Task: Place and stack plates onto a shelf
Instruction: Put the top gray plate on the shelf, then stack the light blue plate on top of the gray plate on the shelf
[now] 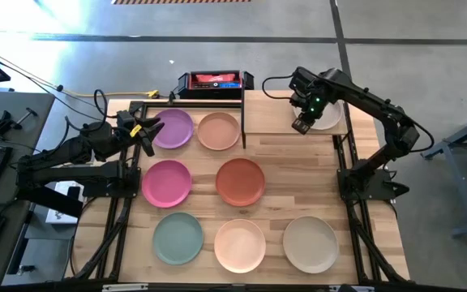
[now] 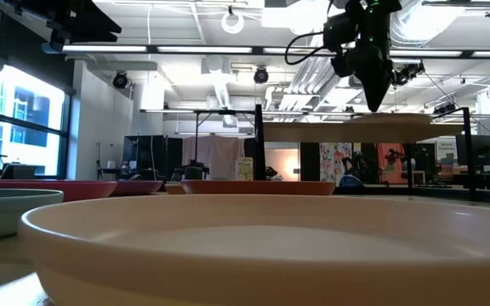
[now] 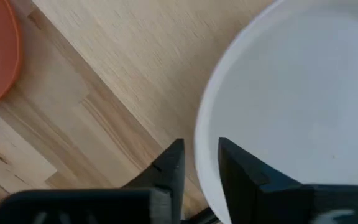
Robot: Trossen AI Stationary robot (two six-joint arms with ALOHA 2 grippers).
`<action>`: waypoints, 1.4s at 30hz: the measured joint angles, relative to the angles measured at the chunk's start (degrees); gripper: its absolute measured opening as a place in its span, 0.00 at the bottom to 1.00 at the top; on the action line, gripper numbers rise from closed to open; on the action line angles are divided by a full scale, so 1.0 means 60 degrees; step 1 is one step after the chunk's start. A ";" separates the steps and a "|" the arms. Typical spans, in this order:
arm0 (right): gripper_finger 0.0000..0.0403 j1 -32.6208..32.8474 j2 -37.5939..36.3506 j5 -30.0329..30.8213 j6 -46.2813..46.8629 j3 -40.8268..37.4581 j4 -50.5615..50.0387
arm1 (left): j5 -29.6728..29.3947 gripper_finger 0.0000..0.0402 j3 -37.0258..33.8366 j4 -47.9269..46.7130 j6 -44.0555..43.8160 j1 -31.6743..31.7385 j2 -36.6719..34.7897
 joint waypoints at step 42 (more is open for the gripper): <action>0.24 0.4821 0.0000 -0.1114 0.6646 0.1107 0.0358 | 0.5032 0.29 -0.0004 -0.0345 -0.3250 -0.0006 0.3381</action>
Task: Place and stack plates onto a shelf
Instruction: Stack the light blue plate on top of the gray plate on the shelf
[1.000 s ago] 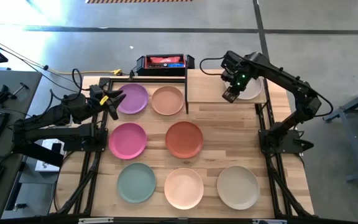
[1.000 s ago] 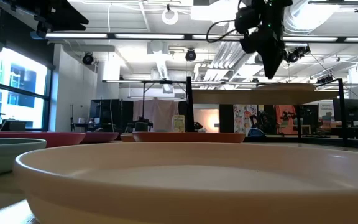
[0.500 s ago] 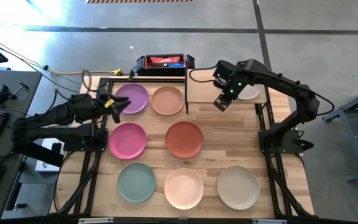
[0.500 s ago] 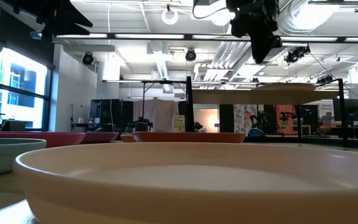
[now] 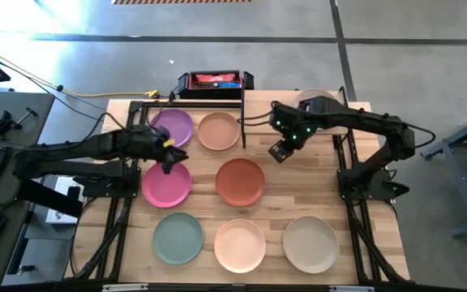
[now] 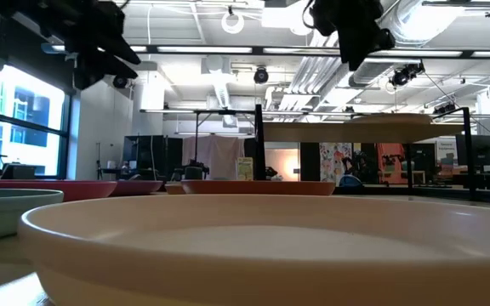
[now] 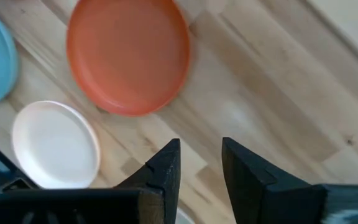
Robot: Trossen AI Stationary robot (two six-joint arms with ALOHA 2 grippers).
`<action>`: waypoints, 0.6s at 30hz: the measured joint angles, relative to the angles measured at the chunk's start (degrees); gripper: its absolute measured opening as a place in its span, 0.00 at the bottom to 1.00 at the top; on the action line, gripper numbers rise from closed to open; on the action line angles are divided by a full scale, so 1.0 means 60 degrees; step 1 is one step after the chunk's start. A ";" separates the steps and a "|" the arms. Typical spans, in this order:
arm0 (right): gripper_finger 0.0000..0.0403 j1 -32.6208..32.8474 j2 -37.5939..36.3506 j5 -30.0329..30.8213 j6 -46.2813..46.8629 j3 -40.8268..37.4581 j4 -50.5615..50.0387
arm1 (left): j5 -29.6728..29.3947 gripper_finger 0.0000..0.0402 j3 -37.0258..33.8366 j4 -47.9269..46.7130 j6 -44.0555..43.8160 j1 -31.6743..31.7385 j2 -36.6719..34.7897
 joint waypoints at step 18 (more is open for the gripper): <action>0.24 0.2285 -0.0004 0.1715 0.2901 0.0000 0.0088 | 0.1350 0.29 0.0000 0.0112 0.1489 -0.3096 0.2045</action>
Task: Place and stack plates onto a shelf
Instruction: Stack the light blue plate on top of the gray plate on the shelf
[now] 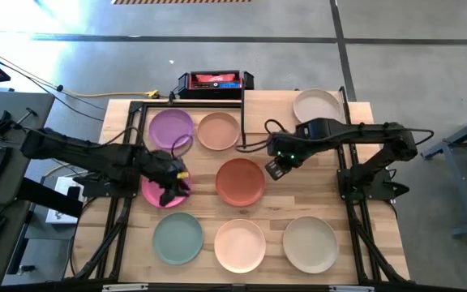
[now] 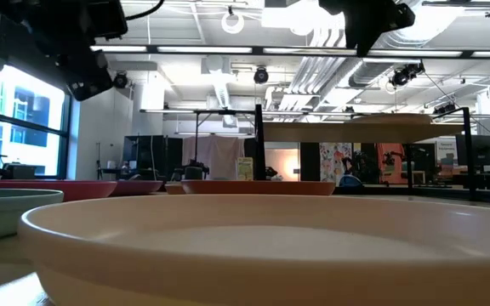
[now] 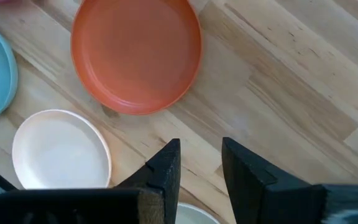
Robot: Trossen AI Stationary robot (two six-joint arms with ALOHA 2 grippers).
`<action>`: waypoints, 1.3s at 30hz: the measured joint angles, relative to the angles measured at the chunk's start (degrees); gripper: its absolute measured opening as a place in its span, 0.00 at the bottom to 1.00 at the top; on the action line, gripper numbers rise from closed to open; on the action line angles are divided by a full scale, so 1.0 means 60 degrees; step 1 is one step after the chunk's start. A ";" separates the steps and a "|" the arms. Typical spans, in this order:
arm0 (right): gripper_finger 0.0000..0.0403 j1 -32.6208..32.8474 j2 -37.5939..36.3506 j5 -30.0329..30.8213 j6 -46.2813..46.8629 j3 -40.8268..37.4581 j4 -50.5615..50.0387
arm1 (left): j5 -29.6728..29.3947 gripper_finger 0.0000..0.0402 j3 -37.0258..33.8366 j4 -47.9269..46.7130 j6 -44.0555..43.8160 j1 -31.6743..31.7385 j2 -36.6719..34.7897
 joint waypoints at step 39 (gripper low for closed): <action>0.24 0.0464 -0.0004 0.0918 0.0680 -0.0004 0.0860 | -0.1056 0.29 0.0000 0.0804 0.1894 -0.2205 0.5006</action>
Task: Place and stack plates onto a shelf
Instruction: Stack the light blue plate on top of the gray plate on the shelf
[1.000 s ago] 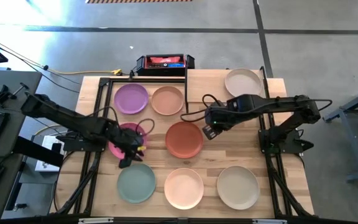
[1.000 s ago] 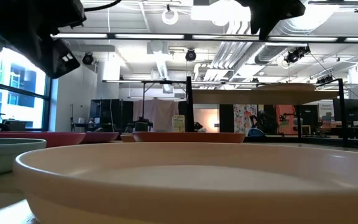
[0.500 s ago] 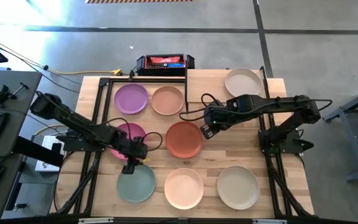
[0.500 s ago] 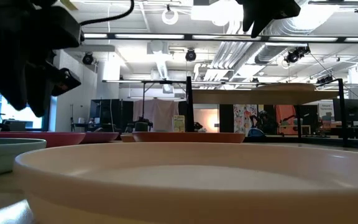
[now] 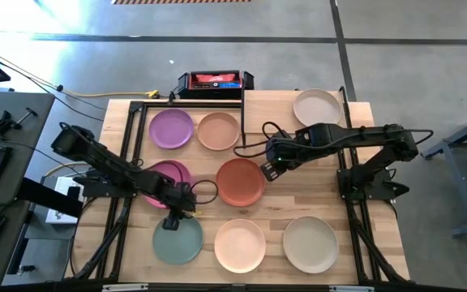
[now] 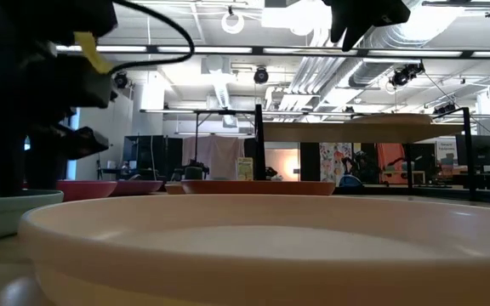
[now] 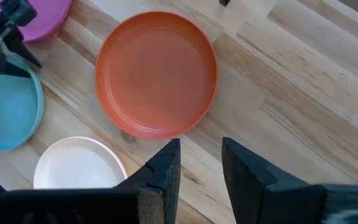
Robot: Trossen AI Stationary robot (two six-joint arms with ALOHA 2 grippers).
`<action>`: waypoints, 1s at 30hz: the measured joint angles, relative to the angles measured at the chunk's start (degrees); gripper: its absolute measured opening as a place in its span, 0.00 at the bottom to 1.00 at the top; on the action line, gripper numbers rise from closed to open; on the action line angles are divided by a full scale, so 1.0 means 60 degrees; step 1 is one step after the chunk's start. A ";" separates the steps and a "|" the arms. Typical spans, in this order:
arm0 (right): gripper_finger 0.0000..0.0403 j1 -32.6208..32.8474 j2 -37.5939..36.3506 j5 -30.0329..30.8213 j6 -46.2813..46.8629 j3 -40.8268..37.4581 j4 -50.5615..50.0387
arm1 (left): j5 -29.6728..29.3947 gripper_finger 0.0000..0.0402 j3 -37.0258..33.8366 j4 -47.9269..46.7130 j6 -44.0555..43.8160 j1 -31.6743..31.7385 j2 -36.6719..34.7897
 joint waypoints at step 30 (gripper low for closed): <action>0.24 0.0000 0.0000 -0.0006 -0.0153 0.0000 -0.0010 | 0.0451 0.01 0.0084 -0.0462 -0.0089 0.0208 -0.0508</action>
